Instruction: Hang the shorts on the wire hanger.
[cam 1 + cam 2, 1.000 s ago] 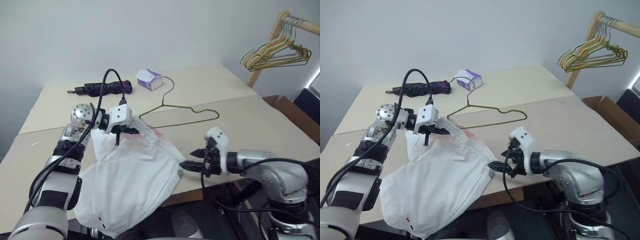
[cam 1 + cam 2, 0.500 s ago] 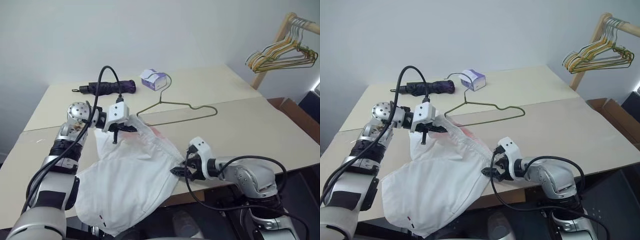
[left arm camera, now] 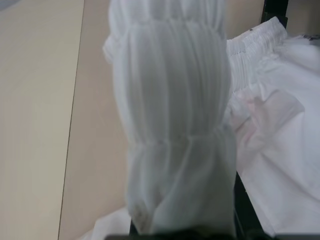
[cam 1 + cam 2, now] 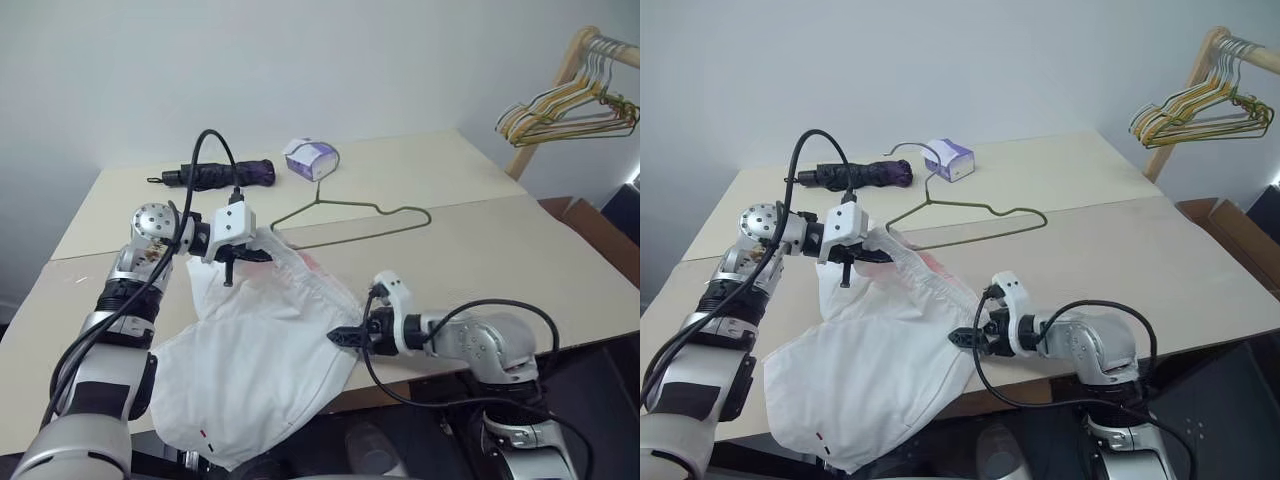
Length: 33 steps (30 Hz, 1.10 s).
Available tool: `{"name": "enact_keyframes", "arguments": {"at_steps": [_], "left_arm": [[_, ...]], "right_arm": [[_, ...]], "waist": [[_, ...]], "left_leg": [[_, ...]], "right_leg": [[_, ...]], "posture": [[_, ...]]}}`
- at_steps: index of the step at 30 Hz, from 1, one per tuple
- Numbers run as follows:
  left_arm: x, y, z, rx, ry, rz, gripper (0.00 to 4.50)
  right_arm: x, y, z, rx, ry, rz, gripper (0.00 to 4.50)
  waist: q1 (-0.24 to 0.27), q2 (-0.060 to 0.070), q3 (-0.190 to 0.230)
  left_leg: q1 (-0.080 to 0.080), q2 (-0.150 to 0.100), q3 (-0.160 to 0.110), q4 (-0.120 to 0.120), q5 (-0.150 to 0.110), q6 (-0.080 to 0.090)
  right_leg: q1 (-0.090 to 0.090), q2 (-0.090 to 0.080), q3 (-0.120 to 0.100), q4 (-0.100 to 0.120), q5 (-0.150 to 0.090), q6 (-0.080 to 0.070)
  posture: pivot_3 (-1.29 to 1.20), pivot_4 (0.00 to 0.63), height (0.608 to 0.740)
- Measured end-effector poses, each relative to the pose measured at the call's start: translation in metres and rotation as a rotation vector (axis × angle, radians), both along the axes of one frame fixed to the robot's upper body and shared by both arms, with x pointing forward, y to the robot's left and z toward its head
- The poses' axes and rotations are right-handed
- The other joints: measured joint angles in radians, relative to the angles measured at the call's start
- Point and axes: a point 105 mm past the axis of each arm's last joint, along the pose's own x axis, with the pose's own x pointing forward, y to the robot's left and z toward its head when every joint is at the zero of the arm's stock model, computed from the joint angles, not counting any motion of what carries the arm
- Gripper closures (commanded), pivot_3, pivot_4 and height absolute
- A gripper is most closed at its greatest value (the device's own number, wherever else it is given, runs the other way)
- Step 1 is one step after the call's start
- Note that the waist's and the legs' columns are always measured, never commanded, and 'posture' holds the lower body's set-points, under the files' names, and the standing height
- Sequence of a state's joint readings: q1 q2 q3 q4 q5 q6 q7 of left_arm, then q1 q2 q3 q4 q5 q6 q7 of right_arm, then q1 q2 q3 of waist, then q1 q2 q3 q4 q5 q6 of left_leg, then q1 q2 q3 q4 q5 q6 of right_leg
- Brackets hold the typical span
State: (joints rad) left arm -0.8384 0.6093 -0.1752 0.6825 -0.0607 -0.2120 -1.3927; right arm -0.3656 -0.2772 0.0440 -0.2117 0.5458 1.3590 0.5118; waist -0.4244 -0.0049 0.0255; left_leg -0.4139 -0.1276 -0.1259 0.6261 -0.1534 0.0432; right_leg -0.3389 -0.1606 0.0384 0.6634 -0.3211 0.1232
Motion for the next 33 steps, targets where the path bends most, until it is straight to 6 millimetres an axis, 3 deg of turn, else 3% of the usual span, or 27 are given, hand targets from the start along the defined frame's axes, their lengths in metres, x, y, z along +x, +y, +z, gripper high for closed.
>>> {"name": "enact_keyframes", "arguments": {"at_steps": [10,15,20,28,33], "left_arm": [[-0.001,0.005,-0.003,0.005,0.006,0.017,4.50],[-0.006,0.008,-0.006,0.025,0.019,-0.001,4.50],[-0.014,0.018,-0.019,0.060,0.063,-0.011,4.50],[-0.020,0.020,-0.028,0.108,0.054,-0.034,4.50],[-0.018,0.023,-0.032,0.169,0.013,-0.032,4.50]], "right_arm": [[0.006,-0.013,-0.006,-0.010,0.005,-0.093,4.43],[0.023,-0.030,0.006,0.016,-0.049,-0.204,4.49],[0.042,-0.058,0.031,-0.018,-0.172,-0.262,4.49],[0.045,-0.085,0.045,-0.068,-0.217,-0.224,4.49],[0.047,-0.091,0.048,-0.096,-0.228,-0.189,4.49]], "waist": [[0.001,0.000,0.000],[0.000,0.000,0.000],[0.000,0.000,0.000],[-0.003,0.000,0.000],[-0.005,0.000,0.000]], "left_leg": [[0.000,0.000,0.000,0.000,0.000,0.000],[0.000,0.000,0.000,0.000,0.000,0.000],[0.000,0.000,0.000,0.000,0.000,0.000],[0.000,0.000,0.000,0.000,0.000,0.000],[0.000,0.000,0.001,0.000,0.000,0.000]], "right_leg": [[0.000,0.000,0.000,0.001,0.000,0.000],[-0.001,0.000,0.001,0.000,0.000,0.000],[-0.001,0.000,0.001,0.000,0.000,0.000],[0.001,0.000,0.000,0.000,0.000,0.000],[0.002,0.000,0.000,0.000,0.000,0.000]], "posture": [[-0.37,0.000,0.740],[-0.38,0.000,0.740],[-0.38,0.000,0.740],[-0.39,0.000,0.740],[-0.39,0.000,0.740]]}}
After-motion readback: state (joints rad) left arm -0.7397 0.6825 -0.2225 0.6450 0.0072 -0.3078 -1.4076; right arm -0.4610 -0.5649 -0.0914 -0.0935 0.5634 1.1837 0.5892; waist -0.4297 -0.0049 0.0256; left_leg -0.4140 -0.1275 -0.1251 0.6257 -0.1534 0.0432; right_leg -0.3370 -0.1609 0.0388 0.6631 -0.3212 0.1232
